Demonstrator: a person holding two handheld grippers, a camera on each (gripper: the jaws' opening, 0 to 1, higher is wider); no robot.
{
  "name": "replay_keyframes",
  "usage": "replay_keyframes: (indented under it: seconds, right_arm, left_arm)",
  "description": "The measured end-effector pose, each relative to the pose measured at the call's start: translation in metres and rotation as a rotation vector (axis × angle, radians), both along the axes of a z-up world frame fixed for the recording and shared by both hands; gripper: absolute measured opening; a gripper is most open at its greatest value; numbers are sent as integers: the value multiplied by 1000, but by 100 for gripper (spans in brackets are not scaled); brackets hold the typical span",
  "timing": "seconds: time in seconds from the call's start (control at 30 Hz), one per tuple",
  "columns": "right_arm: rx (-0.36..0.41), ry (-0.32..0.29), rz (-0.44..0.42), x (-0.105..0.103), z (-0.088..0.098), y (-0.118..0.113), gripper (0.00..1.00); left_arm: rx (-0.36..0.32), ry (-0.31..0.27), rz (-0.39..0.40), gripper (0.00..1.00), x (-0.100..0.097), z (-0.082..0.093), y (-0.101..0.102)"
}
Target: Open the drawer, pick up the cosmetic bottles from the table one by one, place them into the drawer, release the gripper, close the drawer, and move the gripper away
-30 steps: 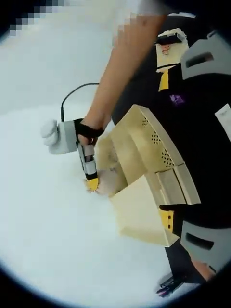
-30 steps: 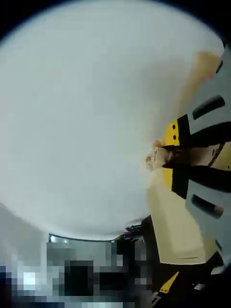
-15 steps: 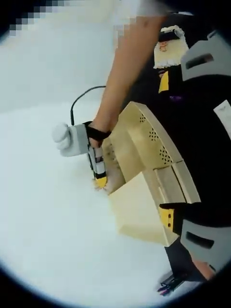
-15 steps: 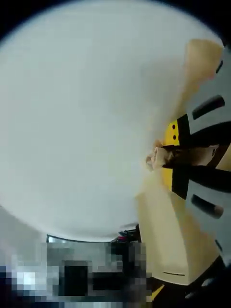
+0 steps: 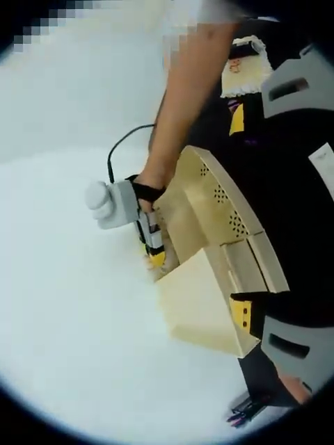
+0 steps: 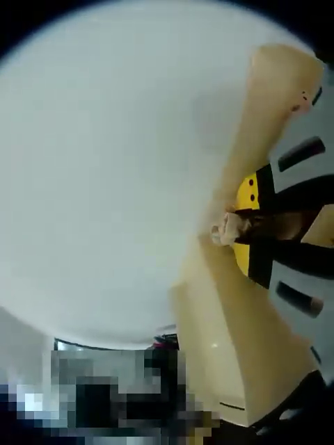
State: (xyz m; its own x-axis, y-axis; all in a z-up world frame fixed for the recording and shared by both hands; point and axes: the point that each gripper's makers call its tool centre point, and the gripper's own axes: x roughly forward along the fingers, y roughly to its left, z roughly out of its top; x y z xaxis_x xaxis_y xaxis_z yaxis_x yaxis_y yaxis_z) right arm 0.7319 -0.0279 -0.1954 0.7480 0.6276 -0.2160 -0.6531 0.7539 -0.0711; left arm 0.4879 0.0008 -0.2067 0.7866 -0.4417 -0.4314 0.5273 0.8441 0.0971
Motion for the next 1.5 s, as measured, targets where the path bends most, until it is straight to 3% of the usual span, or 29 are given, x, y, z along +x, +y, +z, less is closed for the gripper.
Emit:
replay_keyframes:
  seconds: [0.3,0.57,0.63,0.87,1.07,1.27,1.5]
  right_arm:
    - [-3,24,-14,-1,-12,-1,12]
    - [-53,-5,-51,-2,-13,-6,16]
    - [-56,-41,-79,2,-7,-11,16]
    - [-39,-80,-112,9,8,-20,16]
    - [-36,-85,-114,4,23,-33,16]
    - [-22,-79,-121,-11,38,-49,16]
    - [-55,-81,-110,-50,51,-66,16]
  left_arm:
    - [10,-2,-1,83,-4,-5,-2]
    - [20,5,-3,82,-1,-8,0]
    - [22,6,-4,82,1,-7,1]
    - [23,6,-5,81,13,1,7]
    - [25,9,-4,81,13,2,8]
    - [62,2,-5,78,9,2,8]
    - [58,-14,-8,78,-4,12,11]
